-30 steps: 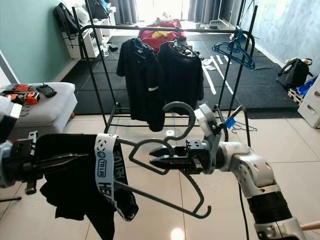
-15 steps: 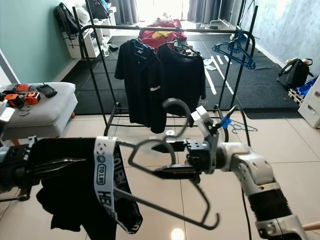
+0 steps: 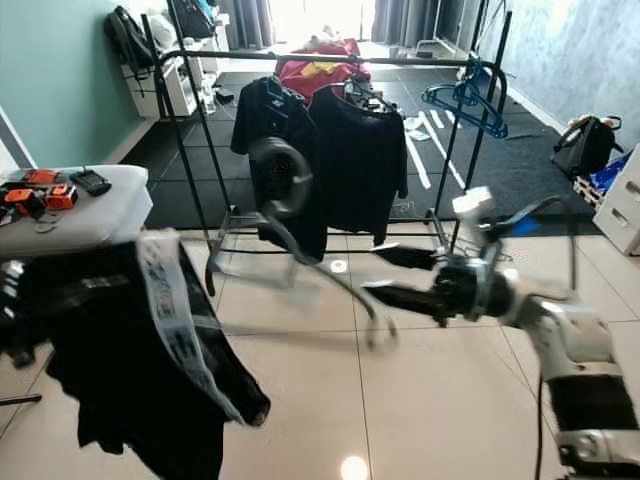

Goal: Hang hanger

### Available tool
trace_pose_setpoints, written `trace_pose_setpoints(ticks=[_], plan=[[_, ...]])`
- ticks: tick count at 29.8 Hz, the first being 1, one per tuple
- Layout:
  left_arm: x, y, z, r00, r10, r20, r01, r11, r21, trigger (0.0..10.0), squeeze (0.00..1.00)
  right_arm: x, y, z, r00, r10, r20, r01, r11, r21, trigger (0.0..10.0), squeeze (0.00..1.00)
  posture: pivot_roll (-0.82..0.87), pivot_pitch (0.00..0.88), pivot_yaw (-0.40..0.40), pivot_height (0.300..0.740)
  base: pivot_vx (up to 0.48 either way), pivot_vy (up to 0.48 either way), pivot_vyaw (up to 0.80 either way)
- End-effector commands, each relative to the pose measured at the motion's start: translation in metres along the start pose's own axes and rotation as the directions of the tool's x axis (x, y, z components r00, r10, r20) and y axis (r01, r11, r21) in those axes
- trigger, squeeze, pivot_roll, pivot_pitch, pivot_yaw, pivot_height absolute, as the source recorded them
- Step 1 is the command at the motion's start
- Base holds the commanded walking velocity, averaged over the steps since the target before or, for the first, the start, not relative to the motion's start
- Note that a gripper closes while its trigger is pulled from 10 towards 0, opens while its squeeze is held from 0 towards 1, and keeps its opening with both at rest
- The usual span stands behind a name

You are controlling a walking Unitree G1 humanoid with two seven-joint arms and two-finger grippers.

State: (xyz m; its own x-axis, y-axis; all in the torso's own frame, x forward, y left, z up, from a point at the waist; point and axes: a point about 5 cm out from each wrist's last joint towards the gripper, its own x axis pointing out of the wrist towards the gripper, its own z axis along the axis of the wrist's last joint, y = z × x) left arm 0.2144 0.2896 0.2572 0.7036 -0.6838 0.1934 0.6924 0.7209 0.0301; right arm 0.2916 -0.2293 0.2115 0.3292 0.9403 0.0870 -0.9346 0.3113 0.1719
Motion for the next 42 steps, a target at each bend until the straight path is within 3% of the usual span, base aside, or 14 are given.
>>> trace_pose_setpoints(ticks=[1, 4, 5, 6, 8, 9, 13, 14, 17, 20, 28, 32, 36, 42], plan=[[-0.003, 0.004, 0.005, 0.997, 0.054, 0.059, -0.056, 0.998, 0.032, 0.0, 0.00, -0.001, 0.006, -0.002, 1.000, 0.014, 0.020, -0.015, 1.000, 0.015, 10.0, 0.99, -0.06, 0.000, -0.001, 0.740, 0.000, 0.000, 0.00], [-0.004, 0.006, 0.011, 0.990, 0.086, 0.113, -0.091, 0.995, 0.044, 0.0, 0.00, -0.003, 0.010, -0.010, 1.000, 0.013, 0.013, -0.013, 0.999, 0.033, 10.0, 0.94, -0.06, 0.000, 0.000, 0.740, 0.000, 0.000, 0.00], [-0.005, 0.006, 0.017, 0.980, 0.102, 0.171, -0.112, 0.992, 0.052, 0.0, 0.00, -0.004, 0.012, -0.018, 1.000, 0.007, 0.005, -0.007, 0.999, 0.053, 10.0, 0.84, -0.06, 0.000, -0.001, 0.740, 0.000, 0.000, 0.00], [-0.005, 0.006, 0.017, 0.980, 0.102, 0.171, -0.112, 0.992, 0.052, 0.0, 0.00, -0.004, 0.012, -0.018, 1.000, 0.007, 0.005, -0.007, 0.999, 0.053, 10.0, 0.84, -0.06, 0.000, -0.001, 0.740, 0.000, 0.000, 0.00], [-0.003, 0.000, 0.031, 0.953, 0.074, 0.295, -0.091, 0.995, 0.044, 0.0, 0.00, -0.002, 0.014, -0.031, 1.000, -0.007, 0.000, 0.007, 0.996, 0.087, 10.0, 0.65, -0.06, 0.000, 0.000, 0.740, 0.000, 0.000, 0.00], [-0.002, -0.002, 0.034, 0.942, 0.058, 0.331, -0.075, 0.996, 0.040, 0.0, 0.00, -0.002, 0.014, -0.034, 1.000, -0.011, 0.003, 0.011, 0.995, 0.096, 10.0, 0.41, -0.06, 0.000, 0.000, 0.740, 0.000, 0.000, 0.00], [-0.001, -0.007, 0.037, 0.930, 0.025, 0.368, -0.040, 0.999, 0.033, 0.0, 0.00, 0.001, 0.014, -0.035, 1.000, -0.016, 0.013, 0.014, 0.995, 0.102, 10.0, 0.41, -0.06, 0.000, 0.003, 0.740, 0.000, 0.000, 0.00], [0.003, -0.015, 0.038, 0.909, -0.045, 0.415, 0.045, 0.999, 0.009, 0.0, 0.00, 0.008, 0.013, -0.036, 0.999, -0.023, 0.039, 0.018, 0.994, 0.111, 10.0, 0.00, -0.06, 0.000, -0.002, 0.740, 0.000, 0.000, 0.00], [0.007, -0.026, 0.036, 0.877, -0.133, 0.461, 0.161, 0.987, -0.021, 0.0, 0.00, 0.018, 0.012, -0.035, 0.995, -0.037, 0.089, 0.025, 0.991, 0.130, 10.0, 0.00, -0.06, 0.000, -0.002, 0.740, 0.000, 0.000, 0.00], [0.009, -0.032, 0.029, 0.871, -0.161, 0.464, 0.206, 0.978, -0.047, 0.0, 0.00, 0.027, 0.011, -0.030, 0.986, -0.048, 0.157, 0.022, 0.987, 0.161, 10.0, 0.00, -0.06, 0.000, -0.002, 0.740, 0.000, 0.000, 0.00], [0.012, -0.036, 0.026, 0.853, -0.190, 0.487, 0.252, 0.966, -0.065, 0.0, 0.00, 0.041, 0.009, -0.023, 0.964, -0.075, 0.255, 0.015, 0.974, 0.228, 10.0, 0.00, -0.06, 0.000, -0.001, 0.740, 0.000, 0.000, 0.00], [0.016, -0.039, 0.025, 0.850, -0.199, 0.487, 0.263, 0.962, -0.067, 0.0, 0.00, 0.049, 0.012, -0.027, 0.970, -0.058, 0.235, -0.002, 0.969, 0.247, 10.0, 0.00, -0.06, 0.000, 0.001, 0.740, 0.000, 0.000, 0.00], [0.029, -0.049, 0.025, 0.842, -0.236, 0.485, 0.306, 0.950, -0.069, 0.0, 0.00, 0.074, 0.027, -0.049, 0.991, 0.010, 0.131, -0.047, 0.959, 0.280, 10.0, 0.00, -0.06, 0.000, -0.004, 0.740, 0.000, 0.000, 0.00], [0.037, -0.056, 0.027, 0.834, -0.256, 0.489, 0.327, 0.943, -0.065, 0.0, 0.00, 0.087, 0.033, -0.054, 0.994, 0.045, 0.099, -0.072, 0.953, 0.293, 10.0, 0.00, -0.06, 0.000, -0.004, 0.740, 0.000, 0.000, 0.00]])
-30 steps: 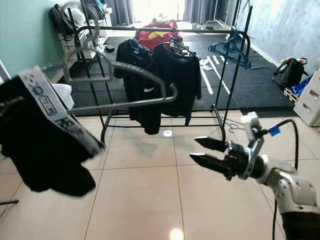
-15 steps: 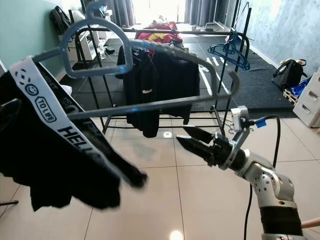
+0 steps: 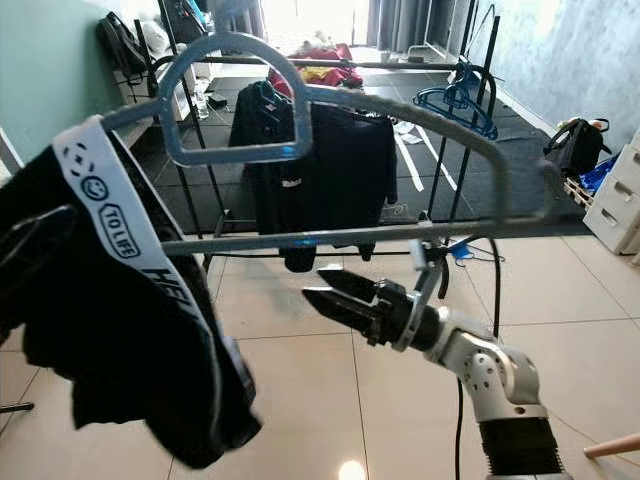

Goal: Hang hanger

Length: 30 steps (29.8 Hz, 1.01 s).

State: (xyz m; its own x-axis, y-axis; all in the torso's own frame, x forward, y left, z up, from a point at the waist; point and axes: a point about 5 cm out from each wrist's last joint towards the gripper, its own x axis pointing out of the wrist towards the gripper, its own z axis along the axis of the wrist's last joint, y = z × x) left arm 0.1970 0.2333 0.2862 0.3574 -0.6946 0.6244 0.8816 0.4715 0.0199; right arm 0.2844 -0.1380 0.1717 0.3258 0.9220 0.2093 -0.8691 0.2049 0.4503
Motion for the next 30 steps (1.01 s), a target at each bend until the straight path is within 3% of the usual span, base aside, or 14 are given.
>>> trace_pose_setpoints(ticks=[1, 4, 8, 11, 17, 19, 25, 30], plan=[[0.006, -0.003, -0.001, 1.000, -0.025, 0.012, 0.025, 1.000, -0.010, 0.0, 0.00, 0.007, 0.004, -0.004, 0.999, 0.018, -0.030, -0.018, 1.000, -0.002, 10.0, 0.00, -0.06, 0.000, -0.004, 0.740, 0.000, 0.000, 0.00], [0.013, -0.005, -0.001, 0.999, -0.038, 0.017, 0.038, 0.999, -0.007, 0.0, 0.00, 0.019, 0.000, -0.018, 0.994, -0.019, -0.108, 0.018, 1.000, -0.010, 10.0, 0.00, -0.05, 0.000, -0.006, 0.740, 0.000, 0.000, 0.00], [0.016, -0.005, -0.002, 0.999, -0.041, 0.019, 0.041, 0.999, -0.006, 0.0, 0.00, 0.022, 0.000, -0.022, 0.991, -0.019, -0.132, 0.017, 1.000, -0.012, 10.0, 0.00, -0.05, 0.000, -0.006, 0.740, 0.000, 0.000, 0.00], [0.021, -0.007, -0.004, 0.999, -0.044, 0.028, 0.044, 0.999, -0.007, 0.0, 0.00, 0.026, 0.010, -0.034, 0.977, 0.052, -0.208, -0.054, 0.999, 0.000, 10.0, 0.00, -0.05, 0.000, -0.008, 0.740, 0.000, 0.000, 0.00], [0.024, -0.007, -0.004, 0.998, -0.048, 0.037, 0.049, 0.999, -0.008, 0.0, 0.00, 0.027, 0.011, -0.037, 0.973, 0.053, -0.225, -0.055, 0.999, 0.000, 10.0, 0.00, -0.05, 0.000, -0.007, 0.740, 0.000, 0.000, 0.00], [0.032, -0.010, -0.004, 0.996, -0.074, 0.056, 0.075, 0.997, -0.012, 0.0, 0.00, 0.033, 0.001, -0.048, 0.949, -0.041, -0.312, 0.034, 0.999, -0.026, 10.0, 0.00, -0.05, 0.000, -0.007, 0.740, 0.000, 0.000, 0.00], [0.041, -0.014, -0.004, 0.993, -0.100, 0.067, 0.102, 0.995, -0.016, 0.0, 0.00, 0.033, -0.011, -0.068, 0.881, -0.151, -0.448, 0.127, 0.988, -0.083, 10.0, 0.00, -0.05, 0.000, -0.008, 0.740, 0.000, 0.000, 0.00], [0.040, -0.014, -0.002, 0.993, -0.097, 0.063, 0.098, 0.995, -0.008, 0.0, 0.00, 0.030, -0.014, -0.069, 0.860, -0.191, -0.473, 0.167, 0.982, -0.093, 10.0, 0.00, -0.05, 0.000, -0.010, 0.740, 0.000, 0.000, 0.00]])
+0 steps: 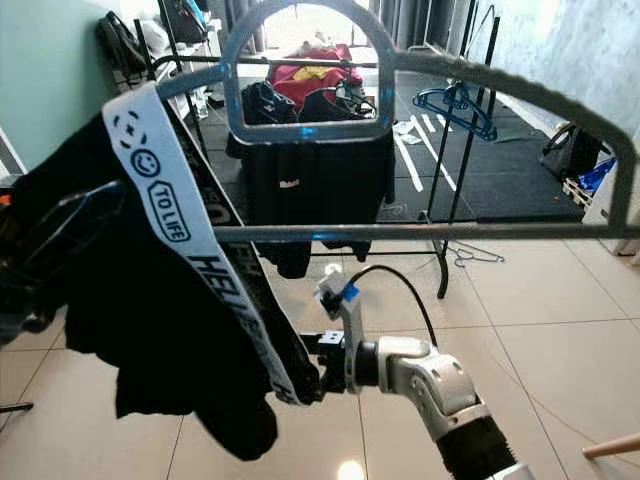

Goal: Hang hanger

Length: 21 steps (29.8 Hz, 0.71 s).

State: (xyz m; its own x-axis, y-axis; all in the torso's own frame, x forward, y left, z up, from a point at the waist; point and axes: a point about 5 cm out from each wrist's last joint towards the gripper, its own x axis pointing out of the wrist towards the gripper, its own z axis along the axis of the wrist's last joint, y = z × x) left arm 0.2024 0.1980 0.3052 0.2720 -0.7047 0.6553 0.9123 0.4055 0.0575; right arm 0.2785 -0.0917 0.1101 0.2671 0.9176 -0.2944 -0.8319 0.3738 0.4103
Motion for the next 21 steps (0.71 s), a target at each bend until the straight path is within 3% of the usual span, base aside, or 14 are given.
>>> trace_pose_setpoints(ticks=[1, 2, 9, 13, 17, 19, 20, 21], plan=[[0.001, -0.001, 0.005, 1.000, -0.012, 0.011, 0.011, 1.000, 0.015, 0.0, 0.00, -0.001, -0.003, 0.003, 0.999, -0.034, -0.020, 0.034, 0.999, 0.004, 4.3, 0.00, -0.05, 0.001, -0.009, 0.740, 0.000, 0.000, 0.00], [-0.001, 0.000, 0.006, 1.000, -0.006, 0.004, 0.005, 1.000, 0.022, 0.0, 0.00, -0.004, -0.005, 0.005, 0.999, -0.050, -0.018, 0.050, 0.999, 0.017, 0.0, 0.00, -0.05, 0.001, -0.009, 0.740, 0.000, 0.000, 0.00], [-0.011, 0.005, 0.009, 0.999, 0.042, -0.028, -0.040, 0.997, 0.064, 0.0, 0.00, -0.019, -0.013, 0.013, 0.995, -0.094, 0.032, 0.092, 0.993, 0.071, 0.0, 0.00, -0.06, 0.002, -0.008, 0.740, 0.000, 0.000, 0.00], [-0.017, 0.007, 0.009, 0.997, 0.057, -0.060, -0.052, 0.995, 0.088, 0.0, 0.00, -0.031, -0.014, 0.027, 0.986, -0.060, 0.154, 0.038, 0.989, 0.145, 0.0, 0.00, -0.06, 0.001, -0.009, 0.740, 0.000, 0.000, 0.00], [-0.019, 0.007, 0.009, 0.996, 0.058, -0.074, -0.051, 0.994, 0.096, 0.0, 0.00, -0.036, -0.014, 0.030, 0.982, -0.047, 0.185, 0.018, 0.987, 0.157, 0.0, 0.00, -0.06, 0.002, -0.007, 0.740, 0.000, 0.000, 0.00], [-0.022, 0.008, 0.010, 0.993, 0.062, -0.101, -0.050, 0.992, 0.116, 0.0, 0.00, -0.045, -0.015, 0.035, 0.971, -0.036, 0.235, -0.008, 0.984, 0.180, 0.0, 0.00, -0.06, 0.003, -0.009, 0.740, 0.000, 0.000, 0.00], [-0.031, 0.011, 0.012, 0.981, 0.080, -0.174, -0.052, 0.986, 0.161, 0.0, 0.00, -0.063, -0.021, 0.046, 0.946, -0.055, 0.320, -0.021, 0.973, 0.229, 0.0, 0.00, -0.07, 0.004, -0.008, 0.740, 0.000, 0.000, 0.00], [-0.033, 0.013, 0.012, 0.976, 0.087, -0.200, -0.052, 0.983, 0.176, 0.0, 0.00, -0.068, -0.023, 0.049, 0.937, -0.068, 0.342, -0.018, 0.970, 0.243, 0.0, 0.00, -0.07, 0.004, -0.008, 0.740, 0.000, 0.000, 0.00]])
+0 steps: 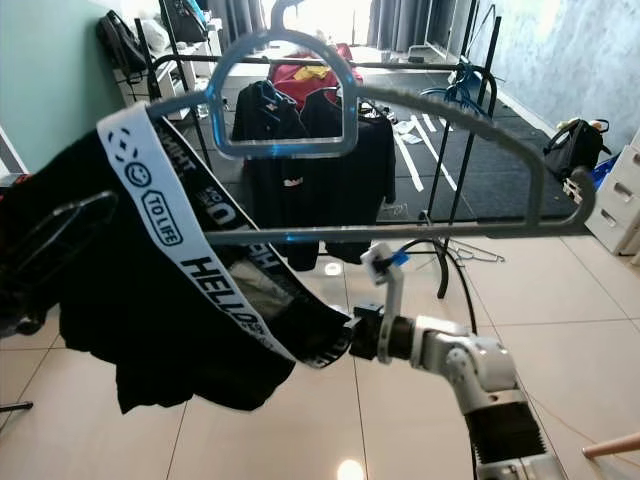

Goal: Hang hanger

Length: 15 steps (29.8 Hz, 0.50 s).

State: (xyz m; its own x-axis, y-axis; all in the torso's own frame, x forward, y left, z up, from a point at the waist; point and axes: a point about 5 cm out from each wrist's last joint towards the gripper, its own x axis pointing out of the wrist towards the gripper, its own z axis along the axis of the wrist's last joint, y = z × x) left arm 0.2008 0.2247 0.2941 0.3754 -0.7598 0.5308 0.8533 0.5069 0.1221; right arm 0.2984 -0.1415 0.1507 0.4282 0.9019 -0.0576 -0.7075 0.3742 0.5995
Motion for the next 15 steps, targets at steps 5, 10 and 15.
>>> trace_pose_setpoints(ticks=[5, 10, 15], plan=[[-0.012, 0.010, 0.003, 0.995, 0.053, -0.090, -0.044, 0.994, 0.100, 0.0, 0.00, -0.019, -0.006, 0.027, 0.992, -0.040, 0.122, 0.036, 0.999, 0.039, 0.0, 0.00, -0.07, 0.004, -0.006, 0.740, 0.000, 0.000, 0.00], [-0.020, 0.029, 0.014, 0.980, 0.189, -0.060, -0.168, 0.953, 0.252, 0.0, 0.00, -0.030, -0.010, 0.038, 0.983, -0.085, 0.162, 0.077, 0.995, 0.055, 0.0, 0.00, -0.07, 0.002, -0.004, 0.740, 0.000, 0.000, 0.00], [-0.027, 0.037, 0.021, 0.965, 0.262, -0.031, -0.235, 0.908, 0.346, 0.0, 0.00, -0.036, -0.012, 0.040, 0.978, -0.119, 0.169, 0.108, 0.992, 0.071, 0.0, 0.00, -0.07, 0.003, -0.003, 0.740, 0.000, 0.000, 0.00]])
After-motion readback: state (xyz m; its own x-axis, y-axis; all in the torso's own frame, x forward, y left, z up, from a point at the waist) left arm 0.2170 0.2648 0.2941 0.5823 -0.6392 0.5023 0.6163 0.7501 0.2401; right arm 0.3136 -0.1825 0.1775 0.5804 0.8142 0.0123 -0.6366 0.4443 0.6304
